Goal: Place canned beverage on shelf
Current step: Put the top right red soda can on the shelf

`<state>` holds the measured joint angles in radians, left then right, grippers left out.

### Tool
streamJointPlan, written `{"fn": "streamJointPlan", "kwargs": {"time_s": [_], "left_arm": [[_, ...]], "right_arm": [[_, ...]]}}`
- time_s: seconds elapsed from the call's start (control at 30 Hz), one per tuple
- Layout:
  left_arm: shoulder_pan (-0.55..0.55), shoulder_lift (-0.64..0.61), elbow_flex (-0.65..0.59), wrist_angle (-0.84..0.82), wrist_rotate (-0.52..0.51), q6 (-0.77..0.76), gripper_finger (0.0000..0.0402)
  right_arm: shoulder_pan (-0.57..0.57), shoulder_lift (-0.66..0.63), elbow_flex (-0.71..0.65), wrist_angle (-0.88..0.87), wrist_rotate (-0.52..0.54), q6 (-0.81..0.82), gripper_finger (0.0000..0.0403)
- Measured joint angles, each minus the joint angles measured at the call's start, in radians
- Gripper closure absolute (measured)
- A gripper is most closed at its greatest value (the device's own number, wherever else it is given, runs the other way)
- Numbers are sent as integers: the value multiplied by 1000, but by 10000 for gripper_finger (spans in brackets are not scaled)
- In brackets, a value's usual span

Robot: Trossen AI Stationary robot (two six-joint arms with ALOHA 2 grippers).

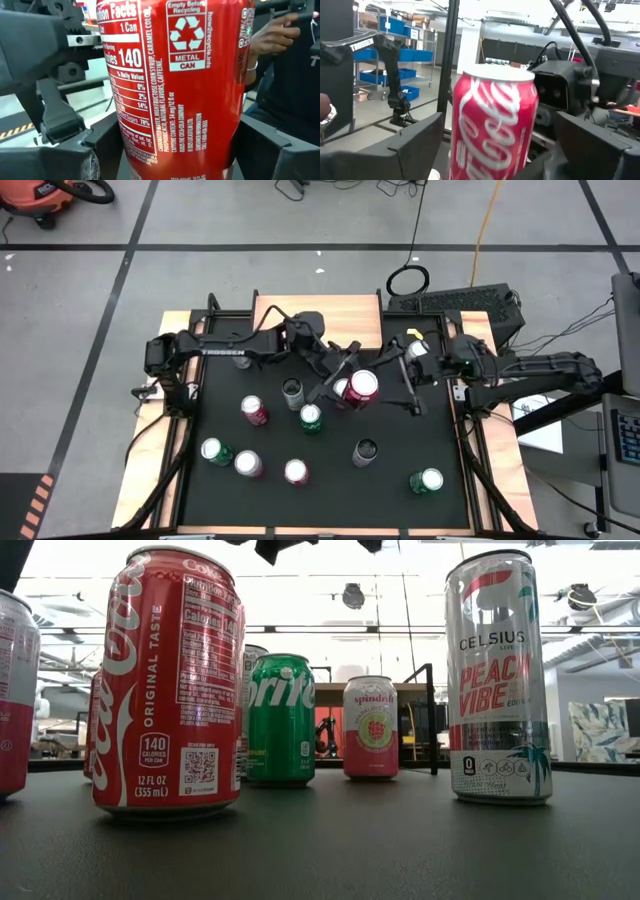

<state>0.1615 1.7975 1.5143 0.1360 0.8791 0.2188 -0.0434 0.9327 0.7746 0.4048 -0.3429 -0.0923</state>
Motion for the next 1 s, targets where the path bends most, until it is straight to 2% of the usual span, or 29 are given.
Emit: {"fn": "streamJointPlan", "kwargs": {"time_s": [0.2, 0.33, 0.7, 1.0], "left_arm": [[3, 18, 0, 12, 2, 2, 109], [3, 24, 0, 11, 2, 5, 109], [3, 25, 0, 9, 2, 0, 109], [2, 25, 0, 4, 1, -1, 109]], "right_arm": [[-1, 46, 0, 33, -6, -4, 45], [-1, 72, 0, 33, -52, -21, 45], [-3, 76, 0, 61, -55, 1, 47], [-3, 76, 0, 55, -53, 11, 89]]}}
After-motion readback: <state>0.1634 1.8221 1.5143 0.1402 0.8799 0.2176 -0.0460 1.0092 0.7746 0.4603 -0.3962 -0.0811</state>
